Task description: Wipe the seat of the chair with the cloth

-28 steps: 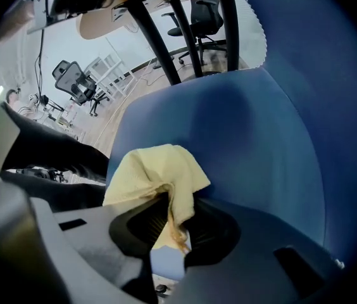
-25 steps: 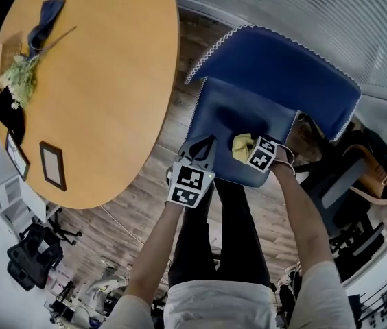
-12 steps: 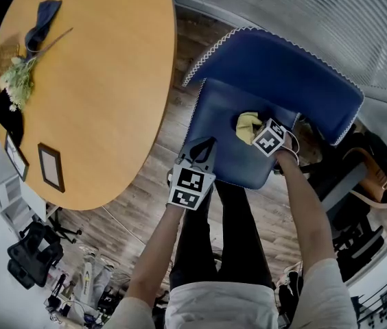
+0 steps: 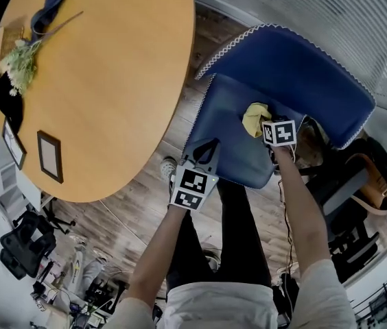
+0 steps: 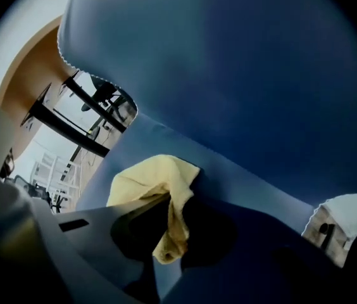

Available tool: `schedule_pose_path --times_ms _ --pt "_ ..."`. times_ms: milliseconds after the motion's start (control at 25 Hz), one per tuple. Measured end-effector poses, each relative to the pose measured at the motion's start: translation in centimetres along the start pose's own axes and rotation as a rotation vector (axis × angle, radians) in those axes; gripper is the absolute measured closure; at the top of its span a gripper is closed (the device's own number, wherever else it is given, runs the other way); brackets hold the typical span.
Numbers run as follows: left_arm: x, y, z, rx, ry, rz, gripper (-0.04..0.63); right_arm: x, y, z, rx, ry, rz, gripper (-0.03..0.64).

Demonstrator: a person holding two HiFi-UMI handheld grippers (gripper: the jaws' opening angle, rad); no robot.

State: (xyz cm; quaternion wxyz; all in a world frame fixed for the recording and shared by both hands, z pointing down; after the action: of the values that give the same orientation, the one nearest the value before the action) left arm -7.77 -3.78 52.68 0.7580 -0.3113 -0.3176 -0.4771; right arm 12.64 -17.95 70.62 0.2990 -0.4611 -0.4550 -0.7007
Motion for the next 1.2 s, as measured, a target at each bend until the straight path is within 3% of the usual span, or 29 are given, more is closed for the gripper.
schedule_pose_path --times_ms 240,440,720,920,1040,1200 --pt "-1.1 0.2 1.7 0.003 -0.014 0.014 0.568 0.2 -1.0 -3.2 0.257 0.206 0.014 0.558" --pt "-2.2 -0.1 2.7 0.005 -0.017 0.028 0.568 1.4 -3.3 -4.2 0.308 0.249 0.074 0.56" --pt "-3.6 -0.8 4.9 -0.031 -0.008 0.028 0.568 1.8 -4.0 -3.9 0.359 0.311 0.045 0.563" --pt "-4.7 -1.4 6.5 -0.059 -0.007 0.012 0.568 2.8 -6.1 -4.2 0.344 0.317 -0.006 0.563" --pt "-5.3 -1.8 7.4 -0.075 -0.005 -0.001 0.568 3.9 -8.8 -4.6 0.276 0.29 -0.045 0.564" --pt "-6.4 -2.3 8.3 -0.097 0.005 -0.018 0.568 4.3 -10.4 -4.0 0.199 0.284 -0.014 0.565"
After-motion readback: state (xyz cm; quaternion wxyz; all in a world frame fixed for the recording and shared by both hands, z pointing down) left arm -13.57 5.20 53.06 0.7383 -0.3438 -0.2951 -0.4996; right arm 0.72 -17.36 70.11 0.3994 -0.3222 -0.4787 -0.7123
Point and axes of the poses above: the fingertips, and each gripper's own axes: x forward along the fingers, y to its right, z out of its underside, the point moved 10 cm from there along -x, backward along the fingers, and after that the axes turned 11 degrees about x, right-handed, at the moved point
